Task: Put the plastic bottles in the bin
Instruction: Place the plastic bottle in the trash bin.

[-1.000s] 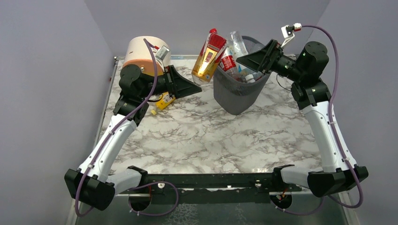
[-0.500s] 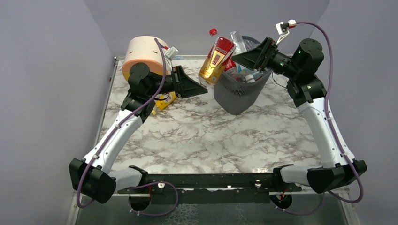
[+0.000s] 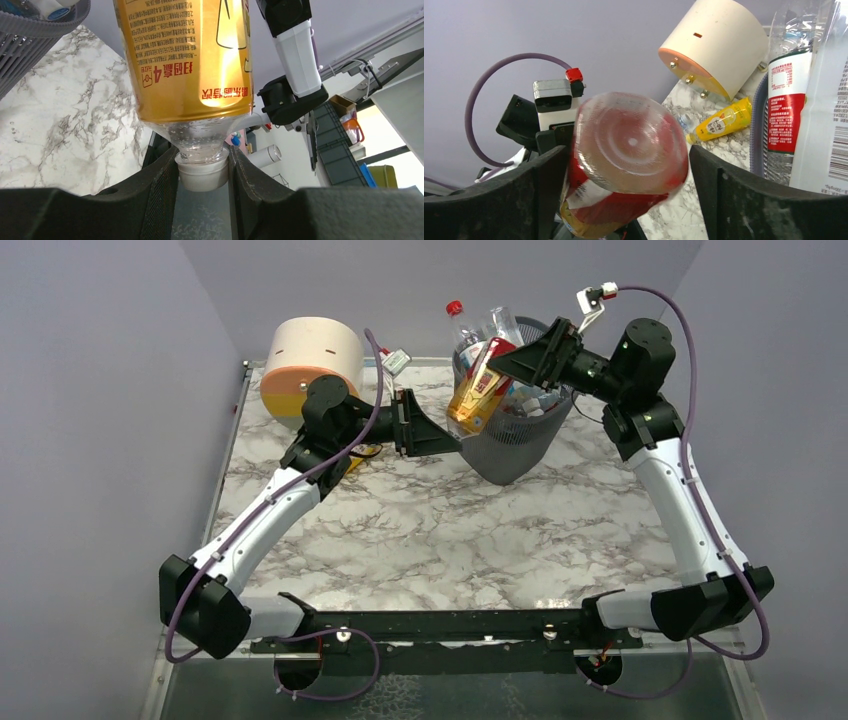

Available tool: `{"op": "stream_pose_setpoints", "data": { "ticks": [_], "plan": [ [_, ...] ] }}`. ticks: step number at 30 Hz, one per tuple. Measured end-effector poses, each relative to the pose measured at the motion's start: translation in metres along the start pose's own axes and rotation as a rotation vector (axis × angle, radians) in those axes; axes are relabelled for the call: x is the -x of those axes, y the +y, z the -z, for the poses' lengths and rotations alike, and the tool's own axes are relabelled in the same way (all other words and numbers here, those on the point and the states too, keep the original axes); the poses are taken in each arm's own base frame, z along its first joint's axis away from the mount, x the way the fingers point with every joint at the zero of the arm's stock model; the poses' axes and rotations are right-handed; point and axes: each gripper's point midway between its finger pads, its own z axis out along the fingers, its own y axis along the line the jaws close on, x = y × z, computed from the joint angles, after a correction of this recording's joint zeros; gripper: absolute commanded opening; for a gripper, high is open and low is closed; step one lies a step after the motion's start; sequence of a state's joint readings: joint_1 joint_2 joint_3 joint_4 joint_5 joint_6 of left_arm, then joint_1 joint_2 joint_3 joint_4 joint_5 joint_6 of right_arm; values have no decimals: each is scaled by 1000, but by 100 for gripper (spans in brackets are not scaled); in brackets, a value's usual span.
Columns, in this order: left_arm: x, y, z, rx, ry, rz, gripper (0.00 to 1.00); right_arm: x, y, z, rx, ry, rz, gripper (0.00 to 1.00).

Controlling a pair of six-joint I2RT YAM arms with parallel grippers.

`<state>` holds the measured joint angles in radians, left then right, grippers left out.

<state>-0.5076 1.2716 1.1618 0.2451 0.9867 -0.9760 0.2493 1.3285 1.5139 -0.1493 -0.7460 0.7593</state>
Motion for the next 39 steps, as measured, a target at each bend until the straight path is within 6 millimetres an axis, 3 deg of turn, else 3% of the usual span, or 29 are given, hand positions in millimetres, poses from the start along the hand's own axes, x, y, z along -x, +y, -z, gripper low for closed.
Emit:
{"op": "stream_pose_setpoints", "data": {
  "ticks": [4, 5, 8, 10, 12, 13, 19, 26, 30, 34, 39],
  "plan": [
    [-2, 8, -5, 6, 12, 13, 37, 0, -2, -2, -3, 2, 0, 50],
    [-3, 9, -6, 6, 16, 12, 38, 1, -2, -2, -5, -3, 3, 45],
    [1, 9, -10, 1, 21, -9, 48, 6, -4, -1, -22, -23, 27, 43],
    [7, 10, -13, 2, 22, -25, 63, 13, -2, 0, -31, -45, 43, 43],
    [15, 11, -18, 5, 16, -37, 93, 18, 2, 1, -34, -57, 66, 43],
    [18, 12, -19, 6, 14, -38, 98, 20, 3, 1, -41, -65, 75, 43],
    [43, 15, -14, 44, -11, -70, 99, 35, 0, 5, -116, -114, 129, 40],
    [86, 25, 35, 152, -136, -112, 99, 78, -3, 13, -223, -216, 222, 38],
    [95, 27, 56, 199, -175, -123, 99, 115, -27, 32, -359, -304, 265, 38],
    [94, 25, 62, 203, -172, -131, 99, 148, -59, 68, -539, -415, 293, 38],
    [92, 28, 66, 208, -162, -122, 99, 172, -89, 101, -716, -521, 313, 37]
  ]
}}
